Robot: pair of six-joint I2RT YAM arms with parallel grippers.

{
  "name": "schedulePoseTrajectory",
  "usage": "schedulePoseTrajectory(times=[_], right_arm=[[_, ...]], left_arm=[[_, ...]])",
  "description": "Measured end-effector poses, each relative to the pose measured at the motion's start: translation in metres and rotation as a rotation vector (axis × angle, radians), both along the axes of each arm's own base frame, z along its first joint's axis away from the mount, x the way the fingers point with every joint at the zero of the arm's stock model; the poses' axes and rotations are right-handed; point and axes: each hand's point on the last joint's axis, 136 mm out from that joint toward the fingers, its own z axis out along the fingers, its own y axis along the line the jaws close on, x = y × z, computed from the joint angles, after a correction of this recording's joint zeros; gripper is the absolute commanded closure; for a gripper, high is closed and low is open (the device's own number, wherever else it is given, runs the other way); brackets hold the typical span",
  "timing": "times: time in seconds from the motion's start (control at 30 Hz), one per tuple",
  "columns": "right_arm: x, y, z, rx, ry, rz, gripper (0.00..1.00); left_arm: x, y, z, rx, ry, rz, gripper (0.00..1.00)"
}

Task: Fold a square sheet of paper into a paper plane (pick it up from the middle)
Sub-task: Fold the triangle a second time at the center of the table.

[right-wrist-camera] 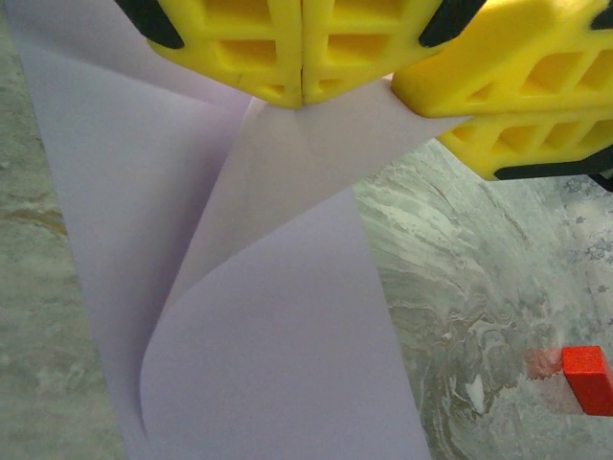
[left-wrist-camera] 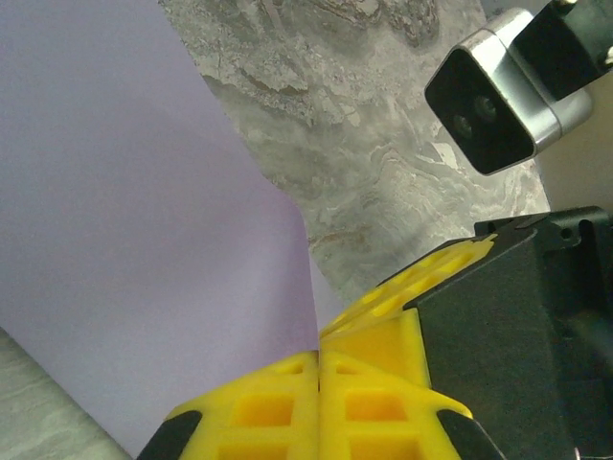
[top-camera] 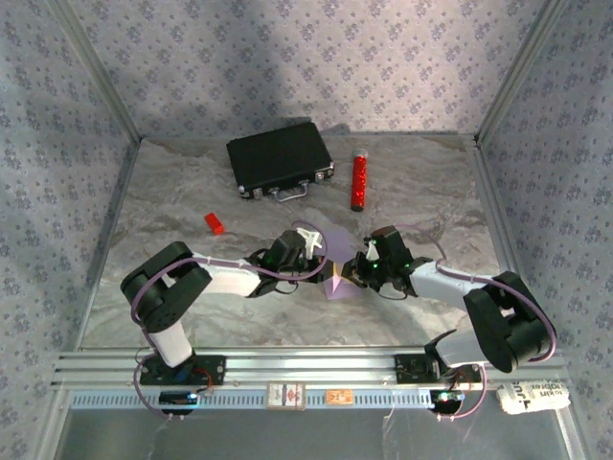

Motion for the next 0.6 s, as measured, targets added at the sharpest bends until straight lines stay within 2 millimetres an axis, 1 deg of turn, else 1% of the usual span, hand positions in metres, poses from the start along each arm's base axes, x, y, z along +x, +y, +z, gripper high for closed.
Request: schedulePoseTrajectory(times=[0.6], right_arm=[[-0.007,-0.014,-0.014,-0.073,0.035,-0.031,0.93]], left_arm=[[-0.002,0.007,-0.012,0.064,-0.017,-0.018,0.99]])
